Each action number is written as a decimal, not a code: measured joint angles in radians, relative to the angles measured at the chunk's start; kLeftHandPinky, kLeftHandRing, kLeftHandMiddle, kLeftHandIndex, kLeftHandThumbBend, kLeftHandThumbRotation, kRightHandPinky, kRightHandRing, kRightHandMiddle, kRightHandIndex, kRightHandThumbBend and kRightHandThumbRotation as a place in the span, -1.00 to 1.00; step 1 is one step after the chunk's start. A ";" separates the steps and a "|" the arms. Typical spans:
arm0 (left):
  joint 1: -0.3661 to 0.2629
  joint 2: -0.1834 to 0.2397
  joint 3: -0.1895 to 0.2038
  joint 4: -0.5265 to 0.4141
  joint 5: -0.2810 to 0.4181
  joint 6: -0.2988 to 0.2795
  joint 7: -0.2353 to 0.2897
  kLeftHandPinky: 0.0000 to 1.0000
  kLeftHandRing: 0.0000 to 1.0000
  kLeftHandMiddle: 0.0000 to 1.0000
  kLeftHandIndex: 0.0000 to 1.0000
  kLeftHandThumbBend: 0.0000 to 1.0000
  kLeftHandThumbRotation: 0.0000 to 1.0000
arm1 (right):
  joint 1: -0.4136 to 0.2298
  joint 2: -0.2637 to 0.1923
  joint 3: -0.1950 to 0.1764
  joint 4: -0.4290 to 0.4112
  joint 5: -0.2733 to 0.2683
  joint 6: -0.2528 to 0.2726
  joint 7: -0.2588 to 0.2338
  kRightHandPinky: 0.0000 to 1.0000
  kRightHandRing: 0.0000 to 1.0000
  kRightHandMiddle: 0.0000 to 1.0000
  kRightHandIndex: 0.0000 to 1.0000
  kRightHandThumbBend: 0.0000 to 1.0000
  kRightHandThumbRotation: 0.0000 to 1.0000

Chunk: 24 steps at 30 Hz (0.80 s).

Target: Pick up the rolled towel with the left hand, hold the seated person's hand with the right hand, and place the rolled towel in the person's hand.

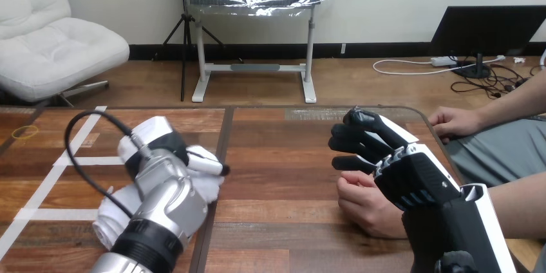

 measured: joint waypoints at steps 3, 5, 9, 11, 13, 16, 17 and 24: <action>-0.001 -0.001 -0.009 -0.001 0.000 -0.001 0.001 -0.81 -0.63 -0.41 0.22 0.56 -0.89 | -0.003 0.000 0.000 -0.001 0.000 0.000 0.000 0.43 0.57 0.60 0.65 0.81 1.00; -0.001 -0.002 -0.012 -0.001 0.000 -0.003 0.003 -0.83 -0.67 -0.45 0.24 0.52 -0.93 | -0.004 0.000 -0.001 -0.002 0.000 0.000 0.000 0.43 0.57 0.60 0.65 0.81 1.00; 0.002 -0.004 -0.013 -0.002 -0.001 -0.009 0.022 -0.86 -0.70 -0.49 0.29 0.44 -0.97 | -0.004 0.000 -0.001 -0.005 0.000 0.002 -0.001 0.43 0.57 0.60 0.65 0.82 1.00; 0.005 -0.005 -0.013 -0.006 -0.001 -0.009 0.033 -0.86 -0.71 -0.50 0.31 0.41 -0.98 | -0.004 0.000 -0.002 -0.008 0.000 0.004 -0.001 0.43 0.57 0.60 0.65 0.82 1.00; 0.008 -0.006 -0.013 -0.010 -0.001 -0.009 0.041 -0.87 -0.72 -0.50 0.33 0.39 -0.99 | -0.004 0.000 -0.001 -0.010 0.001 0.008 -0.001 0.43 0.57 0.61 0.66 0.82 1.00; 0.011 -0.006 -0.013 -0.013 -0.001 -0.010 0.050 -0.87 -0.72 -0.51 0.32 0.38 -1.00 | -0.004 -0.001 -0.001 -0.014 0.004 0.013 -0.001 0.44 0.57 0.61 0.66 0.81 1.00; 0.013 -0.006 -0.013 -0.014 -0.001 -0.010 0.052 -0.87 -0.72 -0.51 0.30 0.38 -1.00 | -0.004 -0.002 -0.001 -0.015 0.005 0.014 -0.001 0.44 0.57 0.61 0.66 0.80 1.00; 0.038 -0.006 -0.012 -0.032 -0.001 -0.026 0.085 -0.84 -0.67 -0.46 0.10 0.39 -1.00 | -0.004 -0.006 -0.004 -0.017 0.007 0.016 -0.001 0.47 0.57 0.60 0.66 0.79 1.00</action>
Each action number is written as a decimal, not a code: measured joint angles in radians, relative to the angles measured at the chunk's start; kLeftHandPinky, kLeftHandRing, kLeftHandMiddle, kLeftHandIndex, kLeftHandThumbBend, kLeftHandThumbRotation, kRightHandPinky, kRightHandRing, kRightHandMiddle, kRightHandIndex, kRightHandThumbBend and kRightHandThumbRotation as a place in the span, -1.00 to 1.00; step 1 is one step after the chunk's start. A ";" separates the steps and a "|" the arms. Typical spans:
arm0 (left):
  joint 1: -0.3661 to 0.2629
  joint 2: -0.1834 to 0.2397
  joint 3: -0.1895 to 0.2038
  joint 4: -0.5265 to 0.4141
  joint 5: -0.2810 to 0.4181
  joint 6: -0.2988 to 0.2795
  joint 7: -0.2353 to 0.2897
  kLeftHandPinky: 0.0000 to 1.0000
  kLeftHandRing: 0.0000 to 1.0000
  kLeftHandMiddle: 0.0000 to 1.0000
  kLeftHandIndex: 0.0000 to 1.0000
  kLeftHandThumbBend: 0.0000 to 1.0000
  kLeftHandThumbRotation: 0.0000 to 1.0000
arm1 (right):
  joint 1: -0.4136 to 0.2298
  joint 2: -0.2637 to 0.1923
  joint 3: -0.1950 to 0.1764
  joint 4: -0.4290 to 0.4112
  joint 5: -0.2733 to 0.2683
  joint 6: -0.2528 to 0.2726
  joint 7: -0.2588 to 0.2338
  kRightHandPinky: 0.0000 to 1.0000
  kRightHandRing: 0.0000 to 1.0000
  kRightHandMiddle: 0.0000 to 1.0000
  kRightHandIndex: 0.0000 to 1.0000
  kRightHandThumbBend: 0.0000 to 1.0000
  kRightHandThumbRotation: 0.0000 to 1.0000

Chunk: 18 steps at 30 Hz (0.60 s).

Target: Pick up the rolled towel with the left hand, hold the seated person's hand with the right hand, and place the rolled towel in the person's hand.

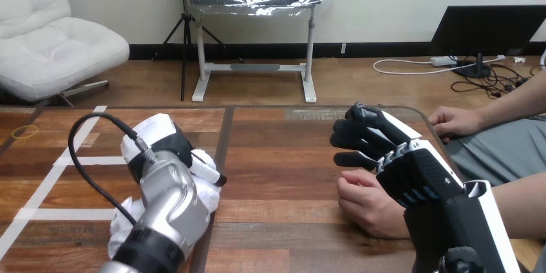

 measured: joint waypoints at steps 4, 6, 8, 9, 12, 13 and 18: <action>0.019 0.000 0.001 -0.017 0.000 -0.014 0.020 -0.82 -0.65 -0.44 0.00 0.41 -1.00 | 0.000 -0.002 -0.004 0.000 0.004 0.001 0.000 0.49 0.58 0.60 0.66 0.79 1.00; 0.029 0.001 0.002 -0.026 0.000 -0.022 0.029 -0.81 -0.63 -0.43 -0.05 0.43 -1.00 | 0.000 -0.003 -0.006 0.000 0.008 0.002 0.000 0.51 0.59 0.61 0.66 0.78 1.00; 0.038 0.001 0.003 -0.036 0.000 -0.028 0.037 -0.80 -0.61 -0.41 -0.07 0.43 -1.00 | 0.000 -0.004 -0.007 0.000 0.017 0.003 0.000 0.51 0.59 0.61 0.66 0.78 1.00; 0.043 0.001 0.003 -0.042 0.000 -0.030 0.040 -0.79 -0.60 -0.40 -0.08 0.43 -1.00 | 0.000 -0.004 -0.008 0.000 0.020 0.003 0.000 0.51 0.59 0.61 0.65 0.78 1.00; 0.055 0.002 0.004 -0.059 0.000 -0.037 0.047 -0.77 -0.57 -0.38 -0.10 0.43 -1.00 | 0.000 -0.005 -0.013 0.000 0.027 0.003 0.000 0.52 0.59 0.60 0.65 0.78 1.00; 0.058 0.002 0.005 -0.064 0.000 -0.038 0.049 -0.76 -0.57 -0.38 -0.11 0.43 -1.00 | 0.000 -0.005 -0.014 0.000 0.029 0.004 0.000 0.52 0.59 0.60 0.65 0.78 1.00; 0.077 0.004 0.008 -0.092 0.000 -0.052 0.064 -0.73 -0.52 -0.34 -0.14 0.45 -1.00 | 0.000 -0.005 -0.022 0.000 0.030 0.004 0.000 0.53 0.59 0.60 0.65 0.77 1.00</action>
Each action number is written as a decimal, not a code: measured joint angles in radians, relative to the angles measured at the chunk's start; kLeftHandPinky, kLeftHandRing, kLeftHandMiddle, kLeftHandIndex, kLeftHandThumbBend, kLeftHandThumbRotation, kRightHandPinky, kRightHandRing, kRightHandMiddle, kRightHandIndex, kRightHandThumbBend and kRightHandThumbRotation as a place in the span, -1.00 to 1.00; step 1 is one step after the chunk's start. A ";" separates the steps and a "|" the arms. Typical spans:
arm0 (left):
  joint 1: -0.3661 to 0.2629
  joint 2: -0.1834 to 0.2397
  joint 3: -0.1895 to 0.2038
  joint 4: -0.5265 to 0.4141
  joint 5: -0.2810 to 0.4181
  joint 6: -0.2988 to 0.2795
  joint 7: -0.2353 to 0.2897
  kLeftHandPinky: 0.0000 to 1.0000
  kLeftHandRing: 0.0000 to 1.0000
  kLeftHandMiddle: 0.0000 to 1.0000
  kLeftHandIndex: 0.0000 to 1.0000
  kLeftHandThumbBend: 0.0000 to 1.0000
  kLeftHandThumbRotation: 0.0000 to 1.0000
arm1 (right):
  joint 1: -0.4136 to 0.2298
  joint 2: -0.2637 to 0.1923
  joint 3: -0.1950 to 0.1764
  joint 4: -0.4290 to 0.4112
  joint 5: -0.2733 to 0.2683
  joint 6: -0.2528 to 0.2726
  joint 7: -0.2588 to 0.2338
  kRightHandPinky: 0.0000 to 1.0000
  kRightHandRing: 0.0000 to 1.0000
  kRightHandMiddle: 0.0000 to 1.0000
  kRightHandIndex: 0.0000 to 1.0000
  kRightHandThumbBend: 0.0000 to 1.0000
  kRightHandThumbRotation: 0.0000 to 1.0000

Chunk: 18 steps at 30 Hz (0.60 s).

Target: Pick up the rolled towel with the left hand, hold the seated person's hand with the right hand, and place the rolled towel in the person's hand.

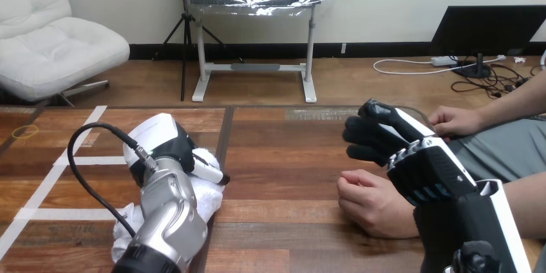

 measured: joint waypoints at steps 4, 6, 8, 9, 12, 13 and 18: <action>0.015 0.000 0.004 -0.024 -0.002 -0.017 0.012 -0.71 -0.51 -0.32 -0.15 0.45 -1.00 | 0.000 0.000 -0.003 0.000 0.002 0.001 0.000 0.53 0.59 0.60 0.65 0.77 1.00; 0.021 0.000 0.006 -0.035 -0.003 -0.020 0.013 -0.70 -0.51 -0.32 -0.15 0.45 -1.00 | 0.000 0.000 -0.004 0.000 0.002 0.002 0.000 0.53 0.59 0.60 0.65 0.78 1.00; 0.026 0.000 0.010 -0.045 -0.004 -0.023 0.015 -0.70 -0.51 -0.32 -0.15 0.45 -1.00 | 0.000 0.000 -0.005 0.000 0.002 0.002 0.000 0.53 0.59 0.59 0.65 0.78 1.00; 0.028 0.000 0.012 -0.052 -0.005 -0.025 0.016 -0.70 -0.52 -0.33 -0.15 0.45 -1.00 | 0.000 0.000 -0.005 0.000 0.001 0.002 0.000 0.53 0.59 0.59 0.65 0.77 1.00; 0.039 0.000 0.022 -0.074 -0.007 -0.032 0.017 -0.70 -0.53 -0.33 -0.16 0.44 -1.00 | 0.000 0.001 -0.007 0.000 0.000 0.002 0.000 0.52 0.58 0.59 0.65 0.78 1.00; 0.043 0.000 0.026 -0.084 -0.008 -0.035 0.018 -0.70 -0.53 -0.33 -0.16 0.44 -1.00 | 0.000 0.001 -0.008 0.000 -0.001 0.002 0.000 0.52 0.58 0.59 0.65 0.78 1.00; 0.064 0.001 0.042 -0.132 -0.009 -0.043 0.019 -0.70 -0.53 -0.33 -0.17 0.45 -1.00 | 0.000 0.002 -0.010 0.000 -0.004 0.003 -0.001 0.50 0.57 0.58 0.65 0.77 1.00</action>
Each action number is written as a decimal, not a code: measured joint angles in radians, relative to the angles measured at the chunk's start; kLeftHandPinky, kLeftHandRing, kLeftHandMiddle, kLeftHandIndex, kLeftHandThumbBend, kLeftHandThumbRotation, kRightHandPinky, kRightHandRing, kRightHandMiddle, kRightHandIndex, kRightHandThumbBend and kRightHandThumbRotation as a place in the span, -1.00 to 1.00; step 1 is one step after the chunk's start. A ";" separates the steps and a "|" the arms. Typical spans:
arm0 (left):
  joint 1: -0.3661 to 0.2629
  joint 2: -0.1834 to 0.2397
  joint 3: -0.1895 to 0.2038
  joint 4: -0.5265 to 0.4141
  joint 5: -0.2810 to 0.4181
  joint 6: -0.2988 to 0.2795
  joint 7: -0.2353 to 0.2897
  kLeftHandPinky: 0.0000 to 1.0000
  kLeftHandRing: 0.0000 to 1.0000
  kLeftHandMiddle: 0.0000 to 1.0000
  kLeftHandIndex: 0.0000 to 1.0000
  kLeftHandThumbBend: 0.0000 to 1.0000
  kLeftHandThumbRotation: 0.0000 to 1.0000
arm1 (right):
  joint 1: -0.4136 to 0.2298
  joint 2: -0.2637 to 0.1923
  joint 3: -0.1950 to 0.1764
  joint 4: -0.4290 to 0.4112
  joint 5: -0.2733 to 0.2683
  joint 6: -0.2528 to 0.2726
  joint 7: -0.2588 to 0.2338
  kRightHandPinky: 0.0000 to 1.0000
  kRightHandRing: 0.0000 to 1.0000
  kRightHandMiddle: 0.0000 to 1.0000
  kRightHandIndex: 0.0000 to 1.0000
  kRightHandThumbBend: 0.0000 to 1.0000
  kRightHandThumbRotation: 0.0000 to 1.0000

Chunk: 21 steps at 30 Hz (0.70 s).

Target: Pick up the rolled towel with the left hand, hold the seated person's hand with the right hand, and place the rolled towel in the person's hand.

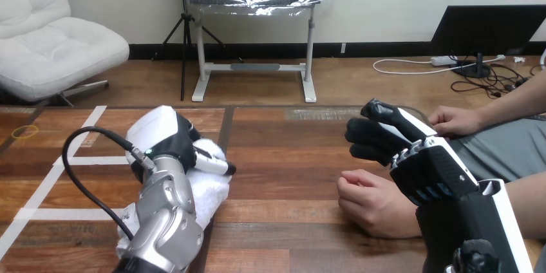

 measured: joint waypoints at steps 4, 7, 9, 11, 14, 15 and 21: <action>0.022 0.000 0.018 -0.049 -0.004 -0.014 0.003 -0.70 -0.53 -0.34 -0.17 0.47 -1.00 | 0.000 0.000 -0.001 0.000 -0.002 0.000 0.000 0.49 0.56 0.58 0.65 0.75 1.00; 0.041 -0.001 0.035 -0.088 -0.013 -0.031 0.014 -0.70 -0.54 -0.36 -0.16 0.50 -1.00 | 0.000 0.000 -0.001 0.000 -0.004 0.002 0.000 0.49 0.56 0.58 0.65 0.74 1.00; 0.054 -0.002 0.044 -0.113 -0.018 -0.041 0.024 -0.71 -0.56 -0.38 -0.16 0.50 -1.00 | 0.000 0.000 -0.003 0.000 -0.008 0.004 0.000 0.48 0.56 0.58 0.65 0.73 0.99; 0.069 -0.005 0.055 -0.140 -0.022 -0.052 0.035 -0.73 -0.58 -0.40 -0.16 0.48 -1.00 | 0.000 0.000 -0.005 0.000 -0.012 0.008 0.000 0.48 0.56 0.59 0.65 0.71 0.98; 0.090 -0.012 0.075 -0.179 -0.038 -0.068 0.054 -0.75 -0.61 -0.43 -0.16 0.45 -1.00 | -0.001 -0.001 -0.009 0.000 -0.014 0.012 0.000 0.51 0.59 0.60 0.65 0.69 0.94; 0.098 -0.014 0.081 -0.194 -0.042 -0.074 0.061 -0.75 -0.61 -0.43 -0.16 0.44 -1.00 | -0.002 -0.002 -0.011 0.000 -0.014 0.013 0.000 0.51 0.59 0.60 0.66 0.69 0.94; 0.145 -0.031 0.115 -0.270 -0.063 -0.112 0.105 -0.77 -0.63 -0.43 -0.16 0.40 -1.00 | -0.012 -0.004 -0.036 0.003 -0.024 0.022 0.000 0.61 0.64 0.64 0.69 0.70 0.92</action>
